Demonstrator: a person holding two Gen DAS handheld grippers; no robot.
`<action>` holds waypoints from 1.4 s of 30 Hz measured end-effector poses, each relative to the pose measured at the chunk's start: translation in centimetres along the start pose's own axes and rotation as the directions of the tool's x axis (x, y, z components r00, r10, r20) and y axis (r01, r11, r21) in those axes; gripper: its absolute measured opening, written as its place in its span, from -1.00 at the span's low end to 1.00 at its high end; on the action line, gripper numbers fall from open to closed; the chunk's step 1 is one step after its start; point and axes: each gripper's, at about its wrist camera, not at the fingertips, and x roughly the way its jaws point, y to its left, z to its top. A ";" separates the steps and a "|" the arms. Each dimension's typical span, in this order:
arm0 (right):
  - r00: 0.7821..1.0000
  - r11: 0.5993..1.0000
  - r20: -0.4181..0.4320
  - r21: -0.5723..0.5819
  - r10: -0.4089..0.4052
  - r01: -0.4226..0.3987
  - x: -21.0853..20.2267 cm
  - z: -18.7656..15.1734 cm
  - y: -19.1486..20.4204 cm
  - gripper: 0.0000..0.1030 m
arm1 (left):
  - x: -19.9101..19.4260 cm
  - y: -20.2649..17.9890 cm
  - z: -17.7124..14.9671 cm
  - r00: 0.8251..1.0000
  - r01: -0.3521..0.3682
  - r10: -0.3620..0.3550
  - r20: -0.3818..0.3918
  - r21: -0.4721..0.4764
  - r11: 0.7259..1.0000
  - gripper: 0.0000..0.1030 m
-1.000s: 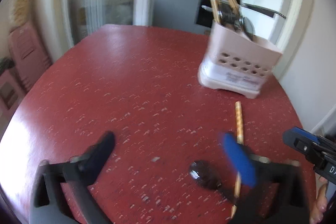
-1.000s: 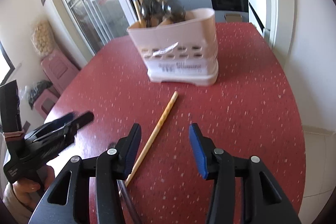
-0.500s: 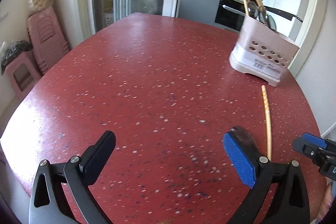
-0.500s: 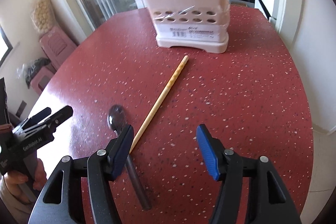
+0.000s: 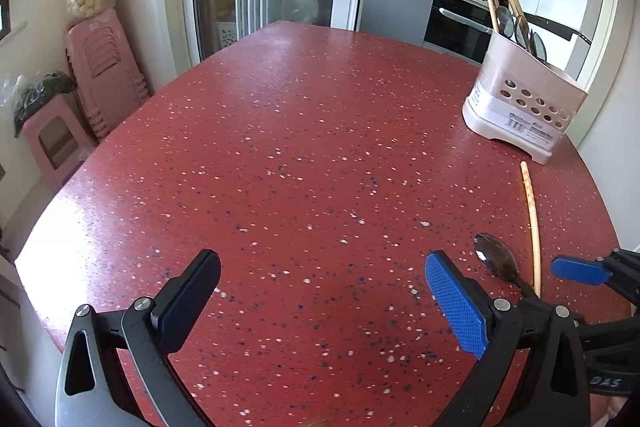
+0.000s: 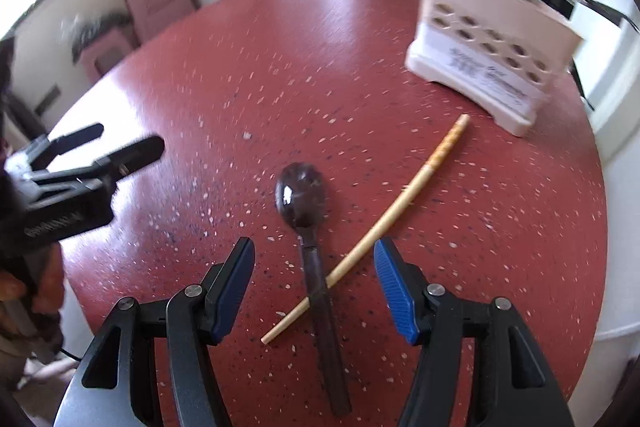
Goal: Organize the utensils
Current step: 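Grasp the last dark spoon with the right tool while the left tool grasps the plain chopstick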
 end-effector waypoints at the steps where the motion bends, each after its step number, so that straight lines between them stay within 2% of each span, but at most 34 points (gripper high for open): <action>1: 1.000 1.000 -0.014 -0.008 -0.001 0.001 0.4 0.1 0.2 0.26 | 0.0 0.2 0.1 1.000 -0.004 0.004 0.001 -0.003 1.000 1.00; 10: 0.997 0.994 -0.059 -0.100 -0.050 0.044 1.8 0.7 1.2 -0.04 | 0.6 0.7 0.1 0.999 -0.006 0.006 -0.034 0.000 1.000 1.00; 12: 0.993 0.984 -0.067 -0.158 -0.099 0.088 1.9 0.5 2.0 -0.12 | 0.8 0.4 0.1 0.999 0.001 -0.001 -0.042 0.013 1.000 1.00; 14: 0.991 0.975 -0.068 -0.203 -0.111 0.095 1.9 0.6 2.9 -0.27 | 0.8 0.3 0.2 0.999 0.010 -0.009 -0.047 0.026 1.000 1.00; 18: 0.986 0.961 -0.100 -0.256 -0.134 0.105 2.3 1.0 3.7 -0.36 | 0.5 0.5 0.6 0.999 0.009 -0.008 -0.041 0.022 1.000 1.00; 23: 0.988 0.983 -0.146 -0.183 -0.040 0.013 2.5 1.9 2.5 -0.59 | 0.1 0.9 1.4 0.999 0.007 -0.007 -0.033 0.006 1.000 1.00; 24: 0.988 0.987 -0.152 -0.159 -0.009 -0.015 2.6 1.9 2.2 -0.72 | 0.1 0.8 1.5 0.999 0.008 -0.008 -0.034 0.007 1.000 1.00; 25: 0.988 0.989 -0.154 -0.144 0.010 -0.032 2.6 1.9 2.2 -0.75 | 0.1 0.7 1.6 0.999 0.012 -0.011 -0.035 0.008 1.000 1.00; 29: 0.992 0.994 -0.119 -0.106 0.029 -0.042 2.3 1.4 1.7 -0.76 | 0.0 0.3 1.9 0.999 0.026 -0.025 -0.040 0.015 1.000 1.00; 32: 0.997 0.997 -0.061 -0.048 0.054 -0.057 0.7 0.9 -0.1 -0.76 | 0.0 -0.5 2.3 0.998 0.043 -0.042 -0.045 0.027 0.999 1.00; 36: 0.997 0.994 0.015 0.075 0.074 -0.074 -1.7 -0.1 -3.5 -0.75 | 0.4 -3.3 3.1 0.993 0.101 -0.096 -0.063 0.083 0.991 1.00; 42: 0.995 0.967 0.086 0.243 0.053 -0.072 -3.8 -2.5 -8.3 -0.75 | 2.0 -10.5 4.0 0.981 0.177 -0.152 -0.119 0.238 0.955 1.00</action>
